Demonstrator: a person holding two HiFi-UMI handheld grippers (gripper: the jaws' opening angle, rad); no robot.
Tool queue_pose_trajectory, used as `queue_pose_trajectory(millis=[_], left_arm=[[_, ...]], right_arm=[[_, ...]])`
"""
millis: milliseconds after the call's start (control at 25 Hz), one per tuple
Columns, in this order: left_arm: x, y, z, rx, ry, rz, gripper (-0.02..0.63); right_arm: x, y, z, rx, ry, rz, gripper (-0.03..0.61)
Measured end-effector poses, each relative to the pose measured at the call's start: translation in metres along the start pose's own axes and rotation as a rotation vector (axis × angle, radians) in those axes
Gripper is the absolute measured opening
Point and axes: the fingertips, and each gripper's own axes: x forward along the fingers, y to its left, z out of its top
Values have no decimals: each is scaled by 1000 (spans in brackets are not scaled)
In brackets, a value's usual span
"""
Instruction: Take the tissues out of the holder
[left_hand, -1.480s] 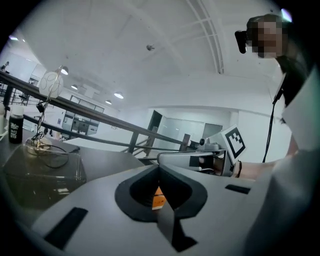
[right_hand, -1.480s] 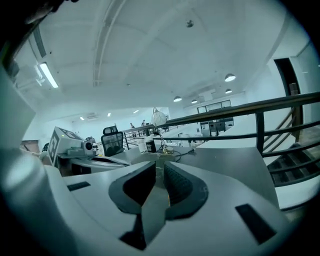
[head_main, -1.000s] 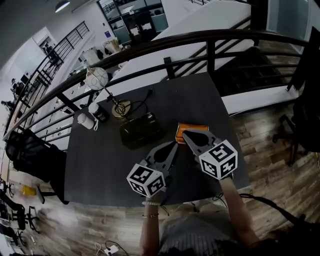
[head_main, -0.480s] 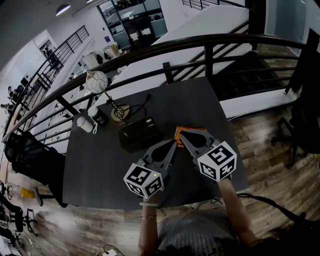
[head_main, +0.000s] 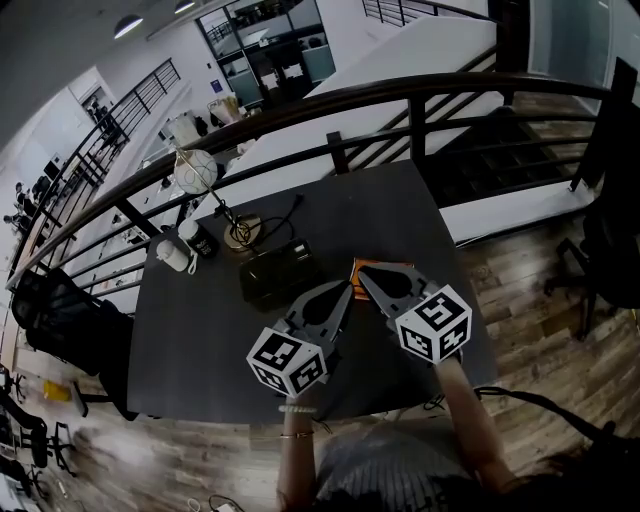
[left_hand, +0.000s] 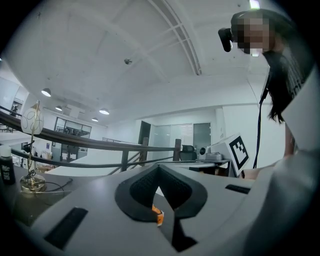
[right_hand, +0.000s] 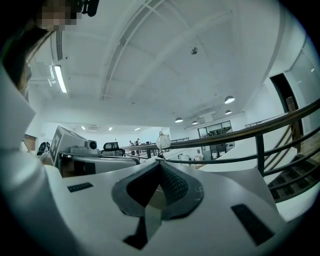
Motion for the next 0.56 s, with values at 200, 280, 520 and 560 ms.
queue_pose_trajectory(millis=[200,280,520,560], left_arm=[[2,1,0,3,0,-2,8],[3,0,0,2,-2,-3,8],[5,0,2,7,-7,-5,8],[6,0,3,9,-8,-6,8]], right_arm=[[0,-4,-2,10,-3,-2,12],[0,-5,-2,9,-6,-2,12],[0,-8,-1,5,-12,-4,12],[0,-9,0,5,-14,-5,12]])
